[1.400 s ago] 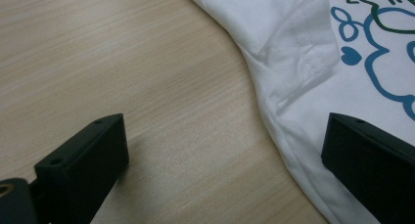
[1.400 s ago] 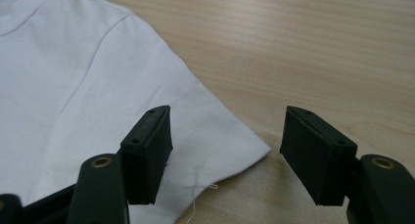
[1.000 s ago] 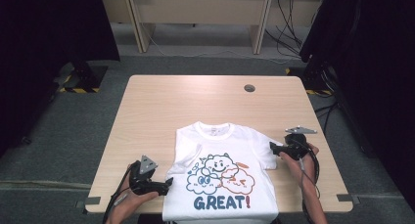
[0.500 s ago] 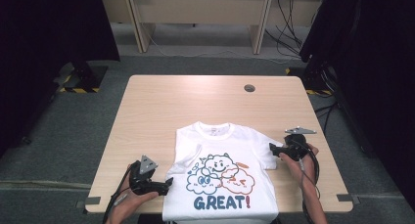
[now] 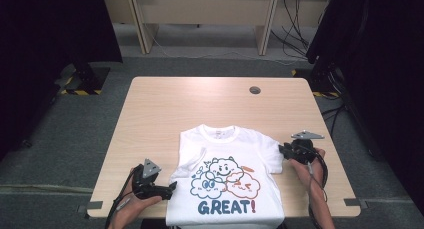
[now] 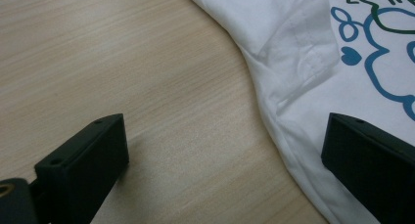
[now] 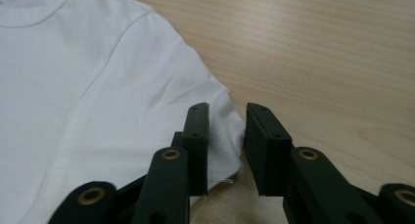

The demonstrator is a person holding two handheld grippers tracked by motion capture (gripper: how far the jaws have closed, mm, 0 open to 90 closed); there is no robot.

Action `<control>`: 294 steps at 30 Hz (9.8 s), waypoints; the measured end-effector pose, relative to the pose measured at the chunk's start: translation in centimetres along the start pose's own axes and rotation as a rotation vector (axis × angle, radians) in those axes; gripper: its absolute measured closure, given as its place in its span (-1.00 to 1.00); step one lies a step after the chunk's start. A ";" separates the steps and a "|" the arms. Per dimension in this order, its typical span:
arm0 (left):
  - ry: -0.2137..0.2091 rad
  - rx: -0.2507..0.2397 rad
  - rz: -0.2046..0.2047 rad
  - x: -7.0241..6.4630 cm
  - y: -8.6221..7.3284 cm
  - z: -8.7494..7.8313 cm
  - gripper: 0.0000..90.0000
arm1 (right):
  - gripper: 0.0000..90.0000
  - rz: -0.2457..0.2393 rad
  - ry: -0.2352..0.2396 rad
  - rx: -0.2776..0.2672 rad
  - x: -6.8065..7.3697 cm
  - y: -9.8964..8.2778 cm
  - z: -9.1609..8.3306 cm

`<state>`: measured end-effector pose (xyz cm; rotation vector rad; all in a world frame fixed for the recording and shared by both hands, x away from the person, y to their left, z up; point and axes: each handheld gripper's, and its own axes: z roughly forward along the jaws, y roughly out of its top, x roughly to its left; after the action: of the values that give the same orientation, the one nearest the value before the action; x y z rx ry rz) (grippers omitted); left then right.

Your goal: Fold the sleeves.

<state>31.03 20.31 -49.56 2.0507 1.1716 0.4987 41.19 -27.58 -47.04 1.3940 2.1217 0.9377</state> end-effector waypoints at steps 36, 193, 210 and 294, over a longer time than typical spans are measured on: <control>0.000 0.000 0.000 0.0 0.0 0.0 -0.95 | 0.89 -0.043 -0.014 0.048 0.2 0.3 0.4; -0.005 0.002 0.003 0.3 -0.4 -0.5 -0.95 | -0.56 -0.176 -0.003 0.046 5.6 -5.3 -5.8; -0.004 -0.035 0.024 -2.2 -1.3 -1.8 -0.90 | -0.63 -0.185 0.048 0.049 7.6 -7.2 -7.3; 0.026 -0.041 -0.018 -2.2 0.1 -1.5 -0.91 | -0.87 -0.063 0.016 -0.017 6.7 -5.8 -6.0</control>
<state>28.97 18.98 -48.46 2.0022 1.1847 0.5383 30.88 -24.78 -47.18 1.3082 2.1514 0.9427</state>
